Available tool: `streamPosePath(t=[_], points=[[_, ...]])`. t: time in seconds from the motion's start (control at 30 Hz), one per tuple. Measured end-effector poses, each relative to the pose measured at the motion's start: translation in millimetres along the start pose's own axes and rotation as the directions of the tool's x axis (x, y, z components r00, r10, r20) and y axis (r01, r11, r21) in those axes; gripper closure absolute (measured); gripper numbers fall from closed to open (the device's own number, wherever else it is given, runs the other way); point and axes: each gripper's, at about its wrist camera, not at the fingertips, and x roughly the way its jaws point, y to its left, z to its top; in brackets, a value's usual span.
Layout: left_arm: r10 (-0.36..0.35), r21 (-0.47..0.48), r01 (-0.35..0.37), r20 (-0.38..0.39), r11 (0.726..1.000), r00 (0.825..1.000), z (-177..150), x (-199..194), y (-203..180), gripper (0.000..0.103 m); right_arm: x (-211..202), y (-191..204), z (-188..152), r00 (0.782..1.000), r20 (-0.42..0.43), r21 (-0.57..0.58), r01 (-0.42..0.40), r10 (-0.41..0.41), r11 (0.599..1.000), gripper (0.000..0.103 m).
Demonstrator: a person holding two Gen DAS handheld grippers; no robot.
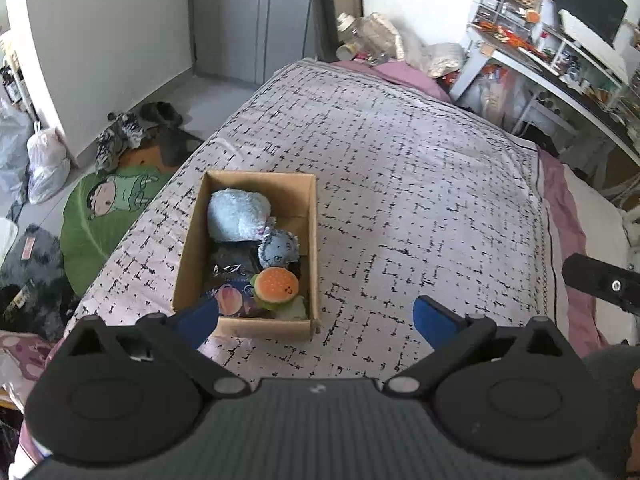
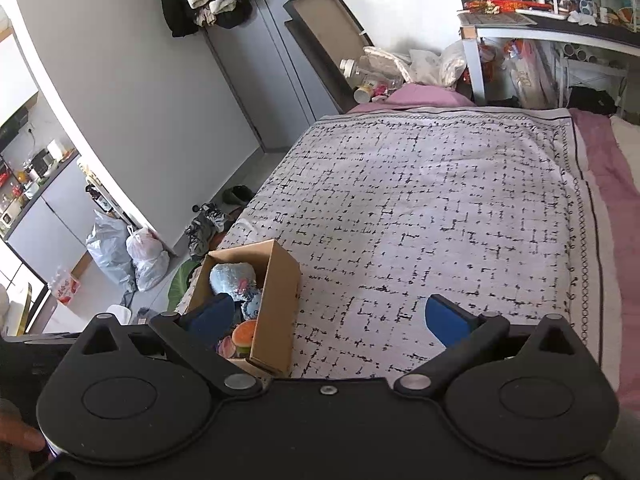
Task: Organize soft objects
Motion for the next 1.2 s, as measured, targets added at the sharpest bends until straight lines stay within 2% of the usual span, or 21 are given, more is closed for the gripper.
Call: streamPosePath(t=[0.3, 0.7, 1.0, 1.2], points=[[-0.029, 0.037, 0.027, 0.056, 0.999, 0.998, -3.0, -26.1, -7.6, 0.0, -27.9, -8.9, -3.3, 0.998, 0.047, 0.023, 0.034, -0.035, 0.999, 0.0], [-0.05, 0.067, 0.045, 0.069, 0.997, 0.996, -17.6, -45.3, -0.6, 0.0, -45.5, -2.5, -15.2, 0.997, 0.065, -0.024, 0.052, -0.05, 0.998, 0.0], [-0.04, 0.042, 0.036, 0.082, 0.998, 0.996, -25.8, -55.6, 9.4, 0.0, -48.0, 12.0, -21.0, 0.998, 0.052, -0.064, 0.038, -0.035, 0.997, 0.0], [-0.036, 0.037, 0.033, 0.08, 0.999, 0.996, -31.1, -55.7, 10.6, 0.0, -40.2, 19.8, -32.2, 0.999, 0.006, -0.081, 0.038, -0.038, 0.996, 0.0]])
